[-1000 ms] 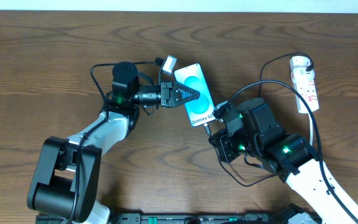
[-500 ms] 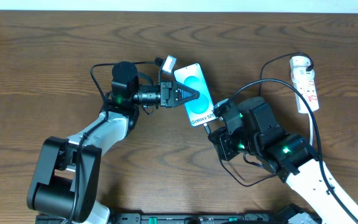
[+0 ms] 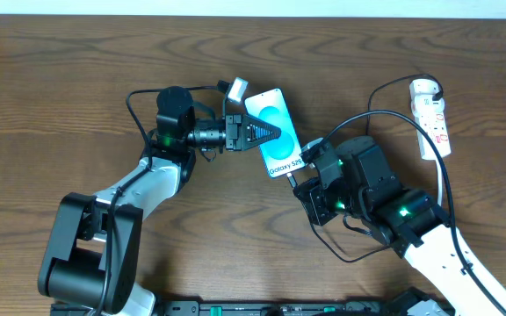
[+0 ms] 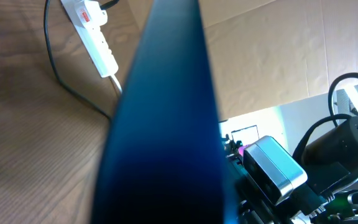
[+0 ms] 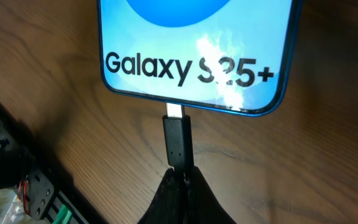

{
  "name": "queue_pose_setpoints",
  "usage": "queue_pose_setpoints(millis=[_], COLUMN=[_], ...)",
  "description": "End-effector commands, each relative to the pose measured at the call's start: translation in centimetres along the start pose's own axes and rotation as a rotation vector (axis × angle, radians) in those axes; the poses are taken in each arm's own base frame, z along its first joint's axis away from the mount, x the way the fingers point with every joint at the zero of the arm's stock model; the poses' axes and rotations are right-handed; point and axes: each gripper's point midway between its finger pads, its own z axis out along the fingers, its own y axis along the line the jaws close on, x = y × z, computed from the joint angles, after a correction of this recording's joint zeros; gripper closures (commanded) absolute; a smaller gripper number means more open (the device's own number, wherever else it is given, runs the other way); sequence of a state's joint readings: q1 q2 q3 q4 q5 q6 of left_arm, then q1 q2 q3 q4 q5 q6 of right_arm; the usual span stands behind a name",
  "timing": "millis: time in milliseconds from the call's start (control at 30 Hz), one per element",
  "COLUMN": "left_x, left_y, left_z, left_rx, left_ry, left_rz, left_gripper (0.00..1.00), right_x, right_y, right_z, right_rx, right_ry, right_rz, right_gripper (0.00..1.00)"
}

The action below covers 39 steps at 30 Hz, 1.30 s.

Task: Plug charger to phone and switch on socket
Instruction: 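Push the plug upward into the phone port with the right gripper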

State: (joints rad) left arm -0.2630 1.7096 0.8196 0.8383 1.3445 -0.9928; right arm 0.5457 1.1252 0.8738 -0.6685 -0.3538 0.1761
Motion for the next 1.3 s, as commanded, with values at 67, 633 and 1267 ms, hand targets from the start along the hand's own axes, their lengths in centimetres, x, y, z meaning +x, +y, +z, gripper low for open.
queue_pose_setpoints(millis=[67,633,1267], left_x=[1.0,1.1,3.5], left_y=[-0.9,-0.9,-2.2], left_z=[0.2,0.2,1.0], left_rx=[0.036,0.039,0.107], left_ry=[0.057,0.064,0.186], left_rz=[0.035,0.035,0.059], left_gripper=[0.92,0.93,0.93], right_x=[-0.8,-2.2,-5.9], right_y=[-0.3,-0.6,0.3], right_z=[-0.1,-0.2,-0.7], right_rx=[0.028,0.046,0.018], right_ry=[-0.034,-0.095,-0.24], right_rz=[0.069,0.088,-0.022], right_gripper=[0.99,0.99,0.99])
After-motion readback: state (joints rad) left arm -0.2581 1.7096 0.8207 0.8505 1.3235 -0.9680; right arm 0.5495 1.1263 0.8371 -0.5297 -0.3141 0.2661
